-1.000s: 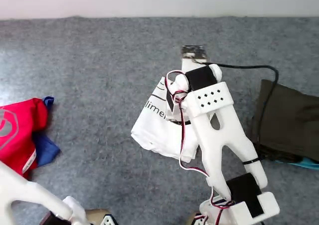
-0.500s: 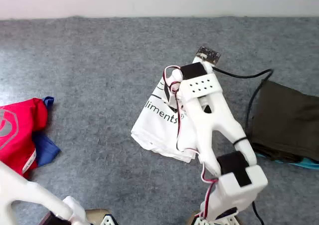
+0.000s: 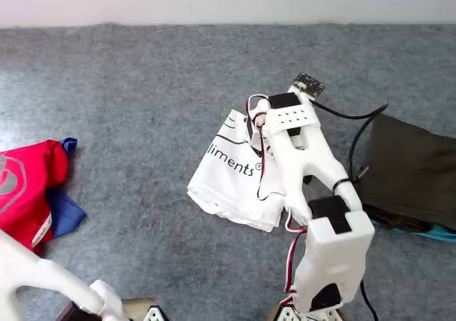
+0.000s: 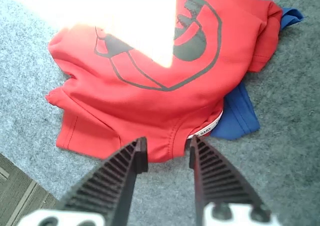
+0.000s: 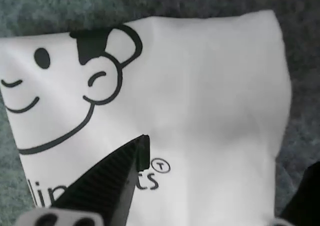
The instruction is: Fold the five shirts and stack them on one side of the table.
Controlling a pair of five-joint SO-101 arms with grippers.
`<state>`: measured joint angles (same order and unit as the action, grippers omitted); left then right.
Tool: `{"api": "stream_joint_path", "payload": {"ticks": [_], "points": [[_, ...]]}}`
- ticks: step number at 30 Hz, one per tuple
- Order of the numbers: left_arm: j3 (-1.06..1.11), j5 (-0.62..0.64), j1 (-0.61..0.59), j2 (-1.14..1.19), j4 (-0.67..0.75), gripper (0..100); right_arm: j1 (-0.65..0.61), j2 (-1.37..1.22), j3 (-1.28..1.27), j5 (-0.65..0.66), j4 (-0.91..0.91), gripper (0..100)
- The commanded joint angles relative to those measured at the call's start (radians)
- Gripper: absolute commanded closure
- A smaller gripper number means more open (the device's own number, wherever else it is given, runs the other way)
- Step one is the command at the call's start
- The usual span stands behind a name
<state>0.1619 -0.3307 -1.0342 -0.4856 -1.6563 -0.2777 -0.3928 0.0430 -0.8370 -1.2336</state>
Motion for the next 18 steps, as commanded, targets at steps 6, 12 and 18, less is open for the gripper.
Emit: {"api": "stream_joint_path", "payload": {"ticks": [6,12,18], "points": [[-0.004,-0.029,0.000,-0.015,-0.003,89,0.005,-0.131,0.021,0.017,0.093,54.6],[-0.004,-0.064,0.000,-0.015,-0.003,91,0.025,-0.165,0.051,0.017,0.033,73.3],[-0.004,-0.064,0.000,-0.015,-0.003,91,0.056,-0.165,0.055,0.017,0.021,96.5]]}}
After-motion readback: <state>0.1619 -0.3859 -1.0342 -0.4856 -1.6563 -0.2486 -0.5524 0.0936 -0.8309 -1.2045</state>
